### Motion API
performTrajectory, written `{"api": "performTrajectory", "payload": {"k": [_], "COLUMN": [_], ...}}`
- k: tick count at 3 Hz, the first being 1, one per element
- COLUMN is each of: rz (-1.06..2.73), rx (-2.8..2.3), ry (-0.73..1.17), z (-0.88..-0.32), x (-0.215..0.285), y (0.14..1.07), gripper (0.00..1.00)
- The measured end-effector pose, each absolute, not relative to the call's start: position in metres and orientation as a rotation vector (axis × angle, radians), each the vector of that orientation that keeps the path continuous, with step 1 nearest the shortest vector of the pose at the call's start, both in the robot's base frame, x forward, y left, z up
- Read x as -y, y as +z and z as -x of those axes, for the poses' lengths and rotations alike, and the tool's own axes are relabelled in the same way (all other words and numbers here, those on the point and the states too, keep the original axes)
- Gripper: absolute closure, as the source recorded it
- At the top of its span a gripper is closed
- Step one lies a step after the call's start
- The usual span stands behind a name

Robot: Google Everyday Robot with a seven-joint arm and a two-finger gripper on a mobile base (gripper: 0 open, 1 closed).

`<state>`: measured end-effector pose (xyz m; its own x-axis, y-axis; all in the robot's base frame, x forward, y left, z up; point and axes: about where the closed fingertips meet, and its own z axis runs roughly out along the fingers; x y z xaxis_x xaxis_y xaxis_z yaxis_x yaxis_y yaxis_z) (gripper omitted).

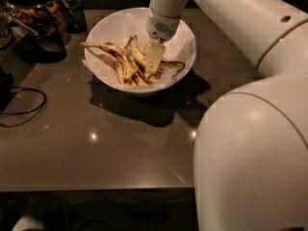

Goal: Pick banana from white bowl

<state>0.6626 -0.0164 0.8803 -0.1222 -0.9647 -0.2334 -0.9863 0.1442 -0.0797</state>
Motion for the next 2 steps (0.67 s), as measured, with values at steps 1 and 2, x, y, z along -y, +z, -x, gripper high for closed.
{"api": "performTrajectory", "payload": {"k": [1, 2], "rz": [1.912, 1.912], "rx": [-2.191, -2.191], "ry": [0.138, 0.138], "z": [-0.6626, -0.6626], "x": [0.0164, 0.0164], "y": [0.8803, 0.8803], "gripper": [0.60, 0.83]}}
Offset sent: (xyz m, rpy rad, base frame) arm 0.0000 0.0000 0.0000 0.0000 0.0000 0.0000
